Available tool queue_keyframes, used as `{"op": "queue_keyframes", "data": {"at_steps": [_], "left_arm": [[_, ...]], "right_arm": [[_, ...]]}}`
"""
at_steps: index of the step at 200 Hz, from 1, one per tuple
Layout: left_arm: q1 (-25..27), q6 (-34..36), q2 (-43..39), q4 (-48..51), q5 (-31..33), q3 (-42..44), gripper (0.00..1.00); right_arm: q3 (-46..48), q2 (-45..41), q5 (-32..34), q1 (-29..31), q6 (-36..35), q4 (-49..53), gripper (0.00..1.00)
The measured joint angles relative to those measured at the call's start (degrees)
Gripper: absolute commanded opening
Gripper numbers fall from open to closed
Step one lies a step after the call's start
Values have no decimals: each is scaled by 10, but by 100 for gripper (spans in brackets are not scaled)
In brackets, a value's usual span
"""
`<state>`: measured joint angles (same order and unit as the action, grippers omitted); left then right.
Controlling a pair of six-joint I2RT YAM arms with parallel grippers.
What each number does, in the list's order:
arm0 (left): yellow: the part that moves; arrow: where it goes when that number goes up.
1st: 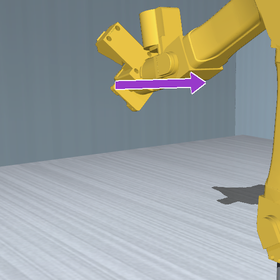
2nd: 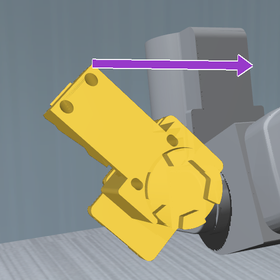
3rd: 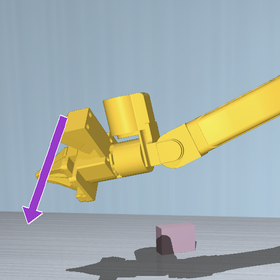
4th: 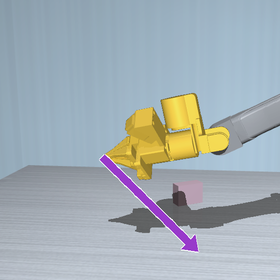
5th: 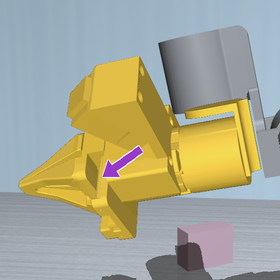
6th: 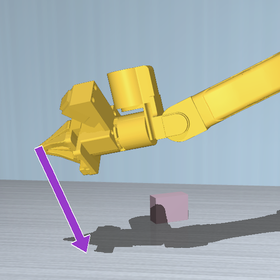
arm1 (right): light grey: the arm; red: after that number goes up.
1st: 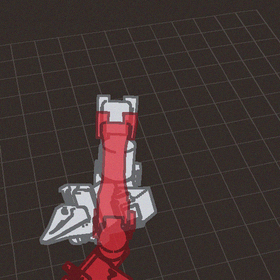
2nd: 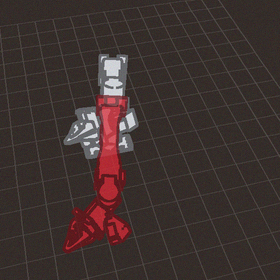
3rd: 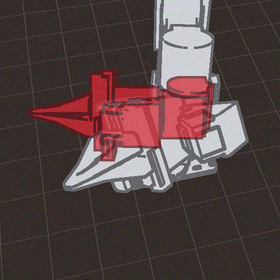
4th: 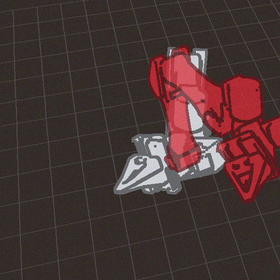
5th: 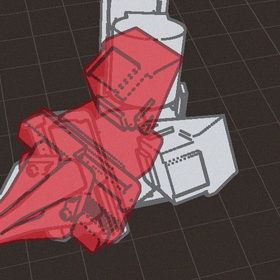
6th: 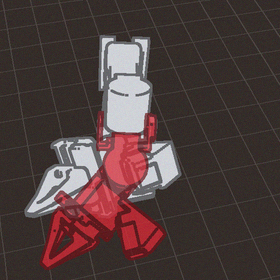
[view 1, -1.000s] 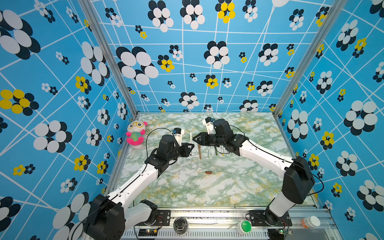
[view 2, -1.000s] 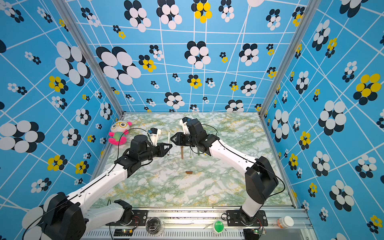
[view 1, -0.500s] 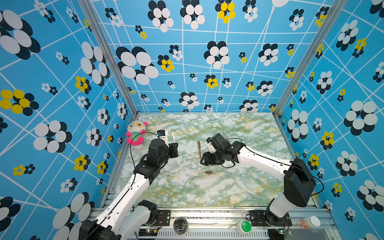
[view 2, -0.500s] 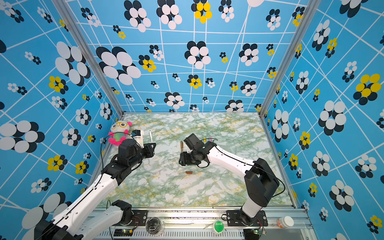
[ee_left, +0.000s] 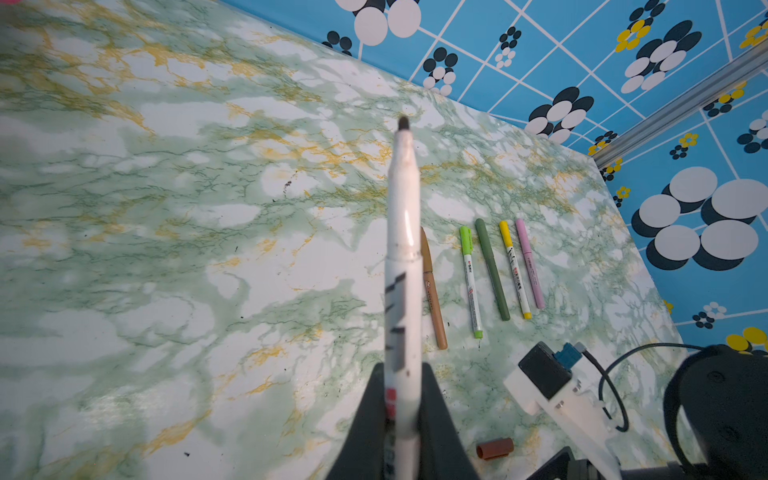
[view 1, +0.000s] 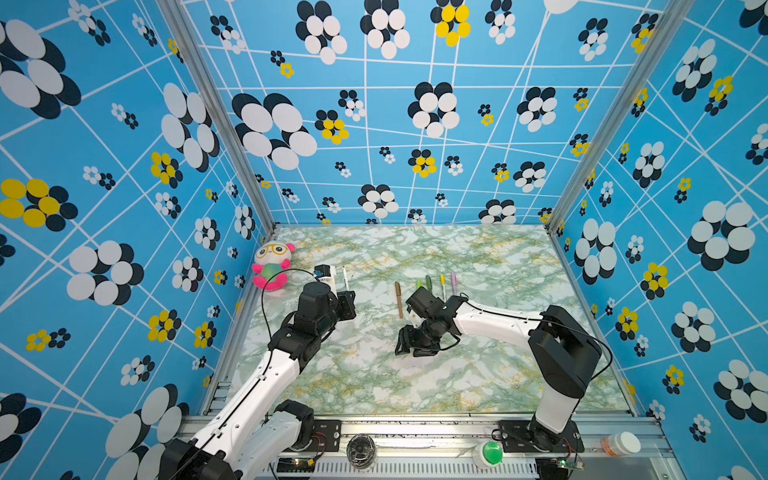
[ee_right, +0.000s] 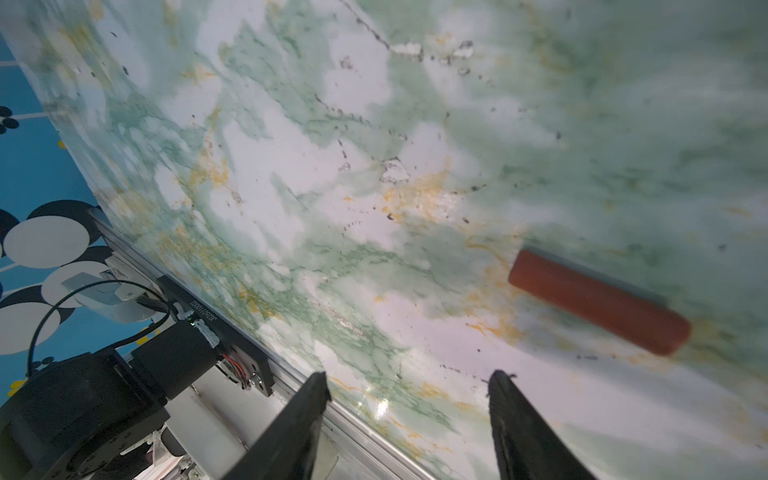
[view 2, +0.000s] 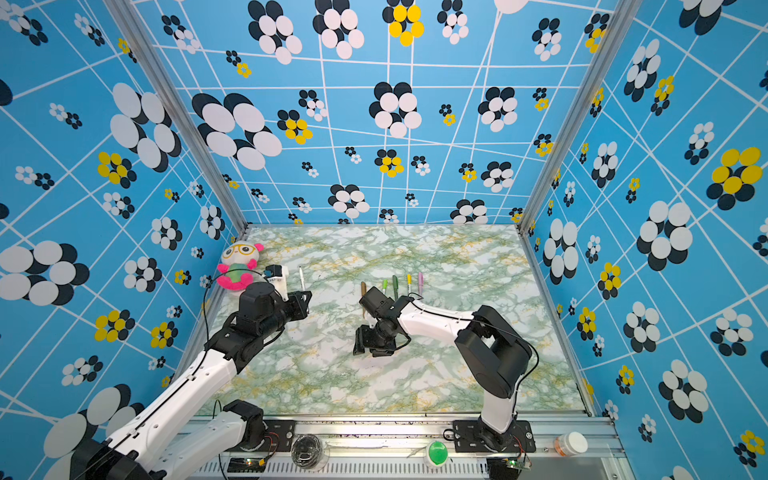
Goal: Insert the pens into the pen caps
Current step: 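Move the right gripper down toward the small dark red cap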
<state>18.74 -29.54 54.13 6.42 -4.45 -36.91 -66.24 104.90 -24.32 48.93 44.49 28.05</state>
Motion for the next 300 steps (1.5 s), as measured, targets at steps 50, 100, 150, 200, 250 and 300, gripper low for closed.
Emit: {"op": "queue_keyframes", "data": {"at_steps": [50,100,150,200,250,300], "left_arm": [[0,0,0,0,0,0,0],[0,0,0,0,0,0,0],[0,0,0,0,0,0,0],[-4,0,0,0,0,0,0],[-7,0,-10,0,0,1,0],[-7,0,-11,0,0,1,0]], "right_arm": [[0,7,0,-27,8,0,64],[-3,21,13,-51,14,3,61],[-46,51,29,-53,7,22,53],[-116,92,85,-40,-33,104,46],[-171,124,165,-6,-63,170,37],[-215,157,240,21,-80,226,27]]}}
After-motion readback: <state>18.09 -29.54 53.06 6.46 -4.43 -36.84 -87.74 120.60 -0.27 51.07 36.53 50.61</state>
